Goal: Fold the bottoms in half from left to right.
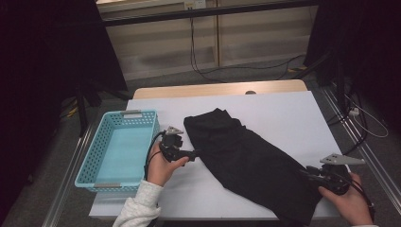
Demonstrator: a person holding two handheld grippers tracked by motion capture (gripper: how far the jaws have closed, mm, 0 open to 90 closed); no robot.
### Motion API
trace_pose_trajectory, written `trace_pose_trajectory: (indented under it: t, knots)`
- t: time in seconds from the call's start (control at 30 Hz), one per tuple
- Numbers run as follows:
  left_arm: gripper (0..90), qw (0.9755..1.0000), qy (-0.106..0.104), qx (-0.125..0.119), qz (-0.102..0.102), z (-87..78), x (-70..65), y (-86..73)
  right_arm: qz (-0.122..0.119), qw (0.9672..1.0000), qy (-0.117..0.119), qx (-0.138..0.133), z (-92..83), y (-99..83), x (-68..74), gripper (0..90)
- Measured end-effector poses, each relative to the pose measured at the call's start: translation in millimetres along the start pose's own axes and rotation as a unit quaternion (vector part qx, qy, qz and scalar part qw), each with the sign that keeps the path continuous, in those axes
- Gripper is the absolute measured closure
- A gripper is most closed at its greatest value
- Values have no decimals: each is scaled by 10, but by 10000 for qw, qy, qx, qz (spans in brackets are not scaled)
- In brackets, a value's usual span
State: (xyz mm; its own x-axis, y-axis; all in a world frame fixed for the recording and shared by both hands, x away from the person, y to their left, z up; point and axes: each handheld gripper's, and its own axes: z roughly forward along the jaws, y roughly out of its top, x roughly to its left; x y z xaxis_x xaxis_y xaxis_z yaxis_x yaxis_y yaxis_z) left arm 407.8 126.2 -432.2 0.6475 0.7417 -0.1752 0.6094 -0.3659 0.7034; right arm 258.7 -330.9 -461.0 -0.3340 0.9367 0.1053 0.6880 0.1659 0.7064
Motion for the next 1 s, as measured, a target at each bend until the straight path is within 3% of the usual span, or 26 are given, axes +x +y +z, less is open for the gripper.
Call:
trace_pose_trajectory:
  t: [0.03, 0.07, 0.2, 0.4, 0.47, 0.6, 1.0]
  knots:
    - [152, 10000, 8, 2, 3, 0, 5, -1, 30, 9998, 210, 65, 7, 9, 14, 871]
    - [152, 10000, 6, 24, -5, -1, 16, -3, 24, 9997, 256, 49, 19, 10, 23, 876]
    - [152, 10000, 79, -3, -54, 1, 47, -8, -49, 9997, 215, 91, 10, 33, 46, 886]
    - [146, 9999, 145, -16, -86, 6, 76, -2, 127, 9999, -77, -14, -144, 28, -164, 887]
    - [146, 9998, 168, -5, -84, 30, 81, 4, 168, 9998, -53, -56, -173, 18, -208, 880]
    - [146, 9996, 260, 8, -130, 95, 121, 38, 0, 9998, -102, -178, -159, 65, -143, 690]
    - [159, 9975, 494, 21, -499, 391, 340, 209, -328, 9988, 115, -348, -19, 247, 140, 456]
